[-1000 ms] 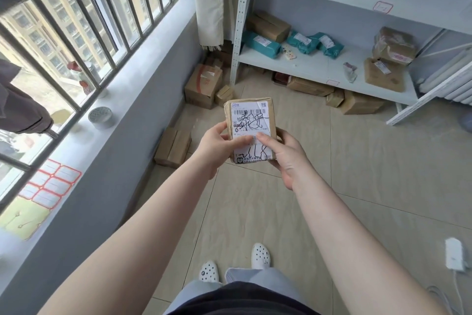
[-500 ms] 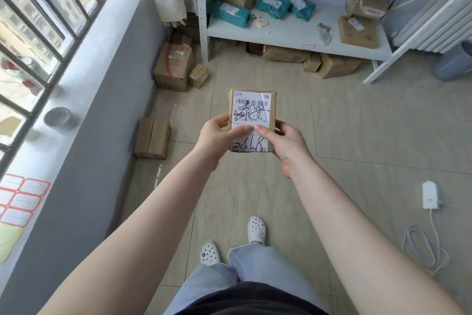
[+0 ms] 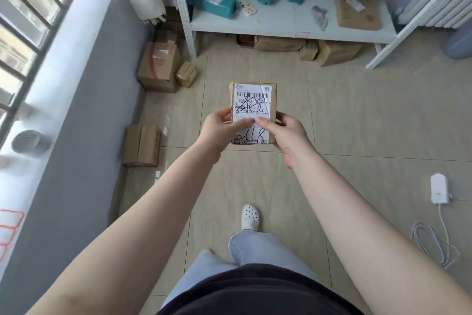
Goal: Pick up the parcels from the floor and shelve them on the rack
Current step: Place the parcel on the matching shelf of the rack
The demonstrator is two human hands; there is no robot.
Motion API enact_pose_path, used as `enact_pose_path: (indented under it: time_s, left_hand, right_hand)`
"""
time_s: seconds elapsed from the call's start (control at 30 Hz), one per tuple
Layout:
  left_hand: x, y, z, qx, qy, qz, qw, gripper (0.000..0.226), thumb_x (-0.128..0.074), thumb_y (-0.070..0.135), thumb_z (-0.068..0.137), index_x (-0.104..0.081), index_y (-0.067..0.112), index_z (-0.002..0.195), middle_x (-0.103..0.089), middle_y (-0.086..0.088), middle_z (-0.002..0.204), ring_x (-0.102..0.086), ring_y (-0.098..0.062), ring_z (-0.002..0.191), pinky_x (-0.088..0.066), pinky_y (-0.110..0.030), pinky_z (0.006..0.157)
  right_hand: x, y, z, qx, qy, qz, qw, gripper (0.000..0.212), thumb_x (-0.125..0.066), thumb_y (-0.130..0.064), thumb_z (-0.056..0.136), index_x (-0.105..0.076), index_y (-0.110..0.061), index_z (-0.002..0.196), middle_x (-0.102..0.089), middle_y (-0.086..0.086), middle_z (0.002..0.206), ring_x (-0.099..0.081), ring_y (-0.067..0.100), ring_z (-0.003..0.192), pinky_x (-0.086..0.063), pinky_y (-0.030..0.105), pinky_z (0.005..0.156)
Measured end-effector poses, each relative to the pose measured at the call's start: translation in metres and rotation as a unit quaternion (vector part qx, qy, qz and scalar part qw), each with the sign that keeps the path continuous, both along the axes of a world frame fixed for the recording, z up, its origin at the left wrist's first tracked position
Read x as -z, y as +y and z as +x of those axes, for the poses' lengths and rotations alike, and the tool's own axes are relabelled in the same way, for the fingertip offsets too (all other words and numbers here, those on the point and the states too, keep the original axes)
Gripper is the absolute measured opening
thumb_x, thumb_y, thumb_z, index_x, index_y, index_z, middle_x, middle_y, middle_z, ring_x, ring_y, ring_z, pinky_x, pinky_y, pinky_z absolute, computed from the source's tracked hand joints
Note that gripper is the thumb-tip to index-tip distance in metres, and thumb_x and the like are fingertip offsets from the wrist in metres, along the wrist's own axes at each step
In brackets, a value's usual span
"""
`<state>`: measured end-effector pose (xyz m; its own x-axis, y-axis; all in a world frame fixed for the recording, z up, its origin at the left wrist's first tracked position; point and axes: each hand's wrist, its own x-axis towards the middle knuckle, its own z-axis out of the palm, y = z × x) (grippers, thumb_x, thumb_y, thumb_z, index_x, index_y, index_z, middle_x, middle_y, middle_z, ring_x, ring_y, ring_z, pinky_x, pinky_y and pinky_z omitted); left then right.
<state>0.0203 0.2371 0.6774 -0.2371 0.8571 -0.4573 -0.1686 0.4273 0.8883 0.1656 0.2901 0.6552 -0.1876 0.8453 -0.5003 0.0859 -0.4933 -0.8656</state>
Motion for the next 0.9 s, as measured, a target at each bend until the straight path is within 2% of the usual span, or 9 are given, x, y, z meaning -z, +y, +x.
enact_pose_path:
  time_s: [0.07, 0.2, 0.33, 0.5, 0.67, 0.8, 0.9]
  left_hand:
    - [-0.001, 0.021, 0.004, -0.008, 0.006, -0.003, 1.0, 0.032, -0.073, 0.01, 0.084, -0.069, 0.009, 0.116, -0.072, 0.009, 0.083, -0.069, 0.005, 0.06, -0.05, -0.009, 0.055]
    - [0.0, 0.059, 0.005, -0.024, 0.011, 0.001, 1.0, 0.031, -0.075, 0.013, 0.082, -0.07, 0.013, 0.113, -0.074, 0.012, 0.08, -0.071, 0.0, 0.066, -0.053, -0.014, 0.06]
    - [-0.007, 0.092, -0.004, -0.039, 0.019, 0.002, 0.999, 0.029, -0.075, 0.012, 0.082, -0.071, 0.015, 0.11, -0.074, 0.01, 0.081, -0.071, 0.002, 0.064, -0.052, -0.011, 0.057]
    - [-0.006, 0.143, -0.026, -0.033, 0.024, 0.006, 0.999, 0.026, -0.077, 0.013, 0.081, -0.072, 0.02, 0.105, -0.076, 0.011, 0.081, -0.072, -0.003, 0.07, -0.055, -0.016, 0.063]
    - [-0.002, 0.204, -0.056, -0.025, 0.024, 0.006, 0.999, 0.032, -0.076, 0.013, 0.081, -0.071, 0.016, 0.112, -0.076, 0.0, 0.098, -0.072, -0.011, 0.08, -0.059, -0.023, 0.075]
    - [-0.004, 0.258, -0.085, -0.014, 0.024, 0.005, 1.0, 0.034, -0.076, 0.011, 0.082, -0.069, 0.01, 0.115, -0.075, 0.001, 0.096, -0.071, -0.001, 0.069, -0.056, -0.013, 0.062]
    - [-0.004, 0.298, -0.1, 0.006, 0.023, 0.006, 1.0, 0.036, -0.076, 0.012, 0.081, -0.069, 0.011, 0.117, -0.075, 0.002, 0.097, -0.071, 0.002, 0.068, -0.054, -0.011, 0.06]
  right_hand:
    - [0.002, 0.025, 0.003, -0.008, -0.01, 0.005, 1.0, 0.044, -0.079, -0.021, 0.074, -0.068, -0.014, 0.115, -0.076, 0.003, 0.101, -0.073, 0.022, 0.09, -0.056, 0.036, 0.085]
    - [0.0, 0.067, 0.004, -0.029, -0.008, 0.009, 1.0, 0.044, -0.078, -0.019, 0.075, -0.067, -0.013, 0.117, -0.075, 0.004, 0.101, -0.072, 0.019, 0.087, -0.055, 0.032, 0.081]
    - [-0.005, 0.103, -0.008, -0.04, 0.0, 0.014, 0.999, 0.045, -0.079, -0.019, 0.074, -0.067, -0.012, 0.116, -0.075, 0.006, 0.102, -0.072, 0.021, 0.089, -0.056, 0.033, 0.081]
    - [-0.006, 0.149, -0.026, -0.037, 0.01, 0.014, 0.999, 0.039, -0.079, -0.018, 0.075, -0.068, -0.014, 0.113, -0.075, 0.003, 0.098, -0.072, 0.017, 0.083, -0.054, 0.028, 0.072]
    - [-0.009, 0.208, -0.056, -0.035, 0.0, 0.014, 0.999, 0.034, -0.078, -0.019, 0.075, -0.069, -0.018, 0.108, -0.075, 0.0, 0.096, -0.071, 0.016, 0.084, -0.054, 0.03, 0.079]
    - [-0.011, 0.259, -0.083, -0.028, -0.013, 0.017, 0.999, 0.035, -0.079, -0.021, 0.075, -0.069, -0.017, 0.108, -0.076, -0.001, 0.095, -0.072, 0.017, 0.086, -0.055, 0.035, 0.088]
    - [-0.014, 0.291, -0.096, -0.013, -0.011, 0.016, 1.0, 0.03, -0.077, -0.019, 0.076, -0.069, -0.019, 0.105, -0.075, -0.004, 0.092, -0.071, 0.013, 0.083, -0.055, 0.032, 0.087]
